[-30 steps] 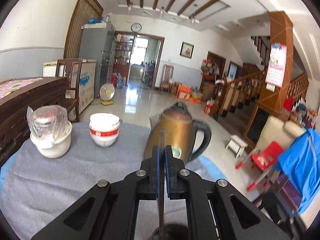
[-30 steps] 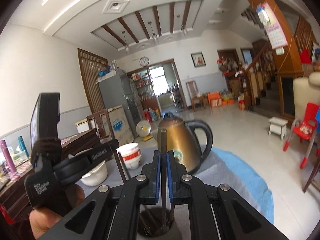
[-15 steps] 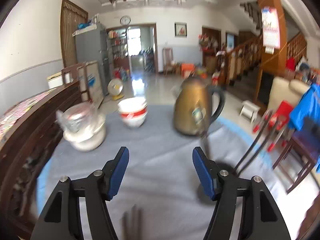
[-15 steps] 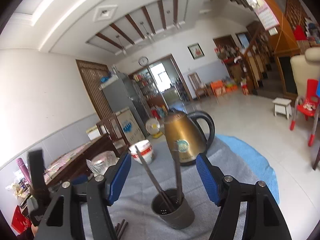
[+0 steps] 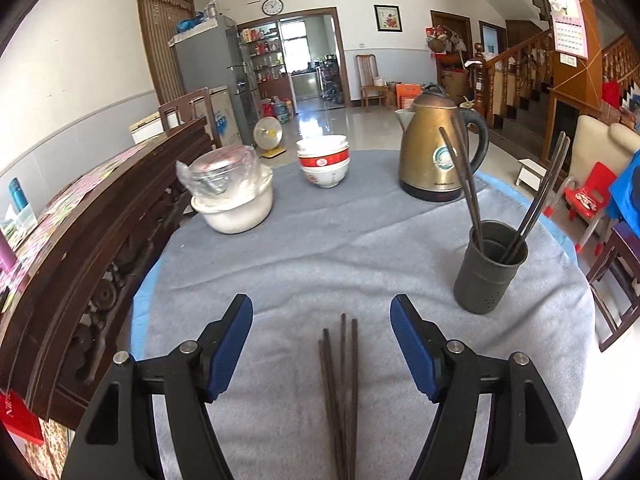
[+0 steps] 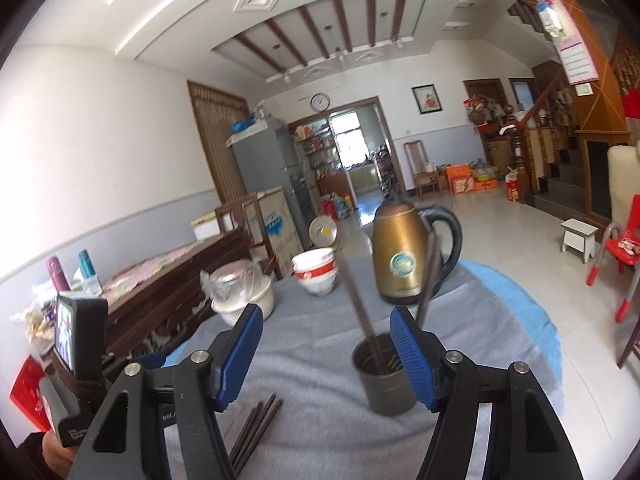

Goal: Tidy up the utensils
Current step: 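Lower both open tools back toward the remaining chopsticks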

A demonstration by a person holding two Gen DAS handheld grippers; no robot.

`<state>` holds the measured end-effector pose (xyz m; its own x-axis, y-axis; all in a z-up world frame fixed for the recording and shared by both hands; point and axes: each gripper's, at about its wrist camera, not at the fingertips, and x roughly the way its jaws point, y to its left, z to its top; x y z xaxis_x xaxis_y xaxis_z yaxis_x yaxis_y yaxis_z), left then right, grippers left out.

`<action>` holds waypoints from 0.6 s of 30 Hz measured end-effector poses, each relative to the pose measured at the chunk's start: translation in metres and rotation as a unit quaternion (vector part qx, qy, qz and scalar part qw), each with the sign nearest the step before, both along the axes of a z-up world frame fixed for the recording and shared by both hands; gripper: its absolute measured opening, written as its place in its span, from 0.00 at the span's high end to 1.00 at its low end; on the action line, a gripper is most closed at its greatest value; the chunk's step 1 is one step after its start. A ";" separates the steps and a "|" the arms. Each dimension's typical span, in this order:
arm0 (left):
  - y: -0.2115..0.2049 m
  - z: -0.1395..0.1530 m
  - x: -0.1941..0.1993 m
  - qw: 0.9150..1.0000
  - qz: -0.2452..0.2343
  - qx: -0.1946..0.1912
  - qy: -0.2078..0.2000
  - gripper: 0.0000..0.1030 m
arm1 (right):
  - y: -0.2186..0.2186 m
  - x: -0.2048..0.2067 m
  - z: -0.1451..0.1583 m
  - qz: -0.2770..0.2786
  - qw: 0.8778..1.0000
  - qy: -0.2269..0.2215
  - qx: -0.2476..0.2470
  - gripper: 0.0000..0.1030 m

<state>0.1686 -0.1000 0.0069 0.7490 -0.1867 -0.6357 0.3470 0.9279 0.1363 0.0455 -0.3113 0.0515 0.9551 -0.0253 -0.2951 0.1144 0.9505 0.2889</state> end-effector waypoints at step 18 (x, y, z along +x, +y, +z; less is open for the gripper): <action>0.022 -0.027 0.004 0.998 0.025 0.012 0.050 0.24 | 0.020 0.028 -0.043 0.042 0.992 0.106 0.058 0.47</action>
